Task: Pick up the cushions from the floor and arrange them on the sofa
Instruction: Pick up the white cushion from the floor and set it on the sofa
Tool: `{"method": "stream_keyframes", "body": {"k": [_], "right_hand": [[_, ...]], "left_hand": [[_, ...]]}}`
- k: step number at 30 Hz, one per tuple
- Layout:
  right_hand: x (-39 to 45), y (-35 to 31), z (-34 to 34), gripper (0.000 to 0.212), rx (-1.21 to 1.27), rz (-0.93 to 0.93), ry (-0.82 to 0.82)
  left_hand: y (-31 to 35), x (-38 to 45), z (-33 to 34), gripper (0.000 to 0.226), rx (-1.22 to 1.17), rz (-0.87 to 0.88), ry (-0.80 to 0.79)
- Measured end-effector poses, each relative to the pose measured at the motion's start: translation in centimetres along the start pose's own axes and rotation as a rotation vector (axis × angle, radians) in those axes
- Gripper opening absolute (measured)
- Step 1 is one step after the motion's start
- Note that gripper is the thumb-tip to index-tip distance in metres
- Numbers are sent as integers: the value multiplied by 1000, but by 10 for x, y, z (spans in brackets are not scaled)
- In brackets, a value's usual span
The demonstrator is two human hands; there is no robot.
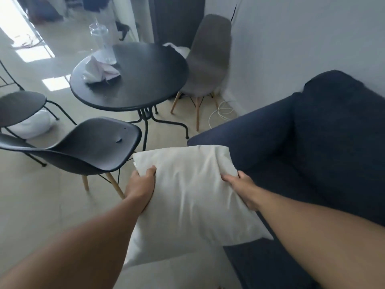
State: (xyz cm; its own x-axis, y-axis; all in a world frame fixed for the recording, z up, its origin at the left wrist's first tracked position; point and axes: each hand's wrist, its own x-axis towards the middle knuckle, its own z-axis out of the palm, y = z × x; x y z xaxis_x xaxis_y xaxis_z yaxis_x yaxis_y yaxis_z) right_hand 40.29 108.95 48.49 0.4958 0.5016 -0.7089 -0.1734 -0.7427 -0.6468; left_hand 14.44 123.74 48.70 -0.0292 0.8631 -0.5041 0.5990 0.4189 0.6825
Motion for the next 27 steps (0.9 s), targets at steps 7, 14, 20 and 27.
{"method": "stream_keyframes", "body": {"k": [7,14,20,27], "right_hand": [[-71,-12,-75,31,114,-72,152],[-106,5,-183,40,300,-121,341],[-112,57,-265,51,544,-45,488],[-88,104,-328,69,789,62,613]], "left_hand": [[90,-54,10,72,62,176,-89],[173,-107,87,58,62,354,-285],[222,-146,175,71,122,397,-534],[275,-159,290,73,304,465,-754]]}}
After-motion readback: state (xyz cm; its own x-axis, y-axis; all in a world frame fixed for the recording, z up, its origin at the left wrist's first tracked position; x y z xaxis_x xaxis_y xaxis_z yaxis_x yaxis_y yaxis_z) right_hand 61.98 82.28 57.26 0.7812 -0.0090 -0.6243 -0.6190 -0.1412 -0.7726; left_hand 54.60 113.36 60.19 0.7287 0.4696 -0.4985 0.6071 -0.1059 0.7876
